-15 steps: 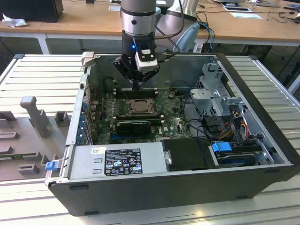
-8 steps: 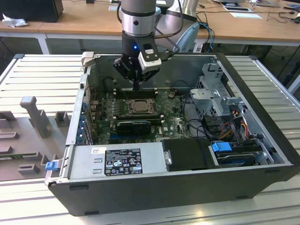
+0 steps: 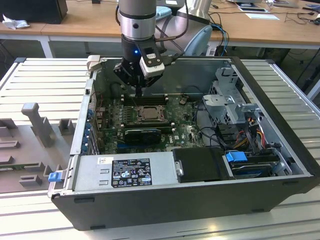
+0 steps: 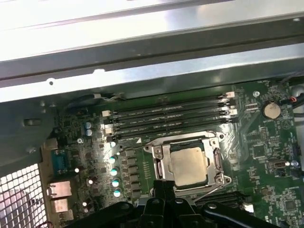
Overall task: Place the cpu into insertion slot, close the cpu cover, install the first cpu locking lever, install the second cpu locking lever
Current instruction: 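Install the first cpu locking lever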
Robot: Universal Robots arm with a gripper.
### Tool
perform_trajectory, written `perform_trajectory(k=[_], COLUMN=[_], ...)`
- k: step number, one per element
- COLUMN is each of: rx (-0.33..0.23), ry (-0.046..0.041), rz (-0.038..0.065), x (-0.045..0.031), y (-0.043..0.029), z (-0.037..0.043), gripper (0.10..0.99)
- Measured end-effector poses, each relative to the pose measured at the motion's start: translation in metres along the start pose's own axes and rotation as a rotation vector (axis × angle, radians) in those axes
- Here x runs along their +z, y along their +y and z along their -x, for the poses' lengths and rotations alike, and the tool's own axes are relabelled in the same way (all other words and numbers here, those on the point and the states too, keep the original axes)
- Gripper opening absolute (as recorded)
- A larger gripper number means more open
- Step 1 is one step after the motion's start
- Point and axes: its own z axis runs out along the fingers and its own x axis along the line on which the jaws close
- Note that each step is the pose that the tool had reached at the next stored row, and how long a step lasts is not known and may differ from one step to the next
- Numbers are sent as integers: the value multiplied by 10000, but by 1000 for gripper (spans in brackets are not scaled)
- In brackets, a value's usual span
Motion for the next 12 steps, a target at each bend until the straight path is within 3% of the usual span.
perform_trajectory(k=[8, 12], rx=[-14, -74], ry=[-30, -24], rz=[77, 99], x=[50, 81], y=[-48, 2], z=[-370, -423], gripper=[106, 106])
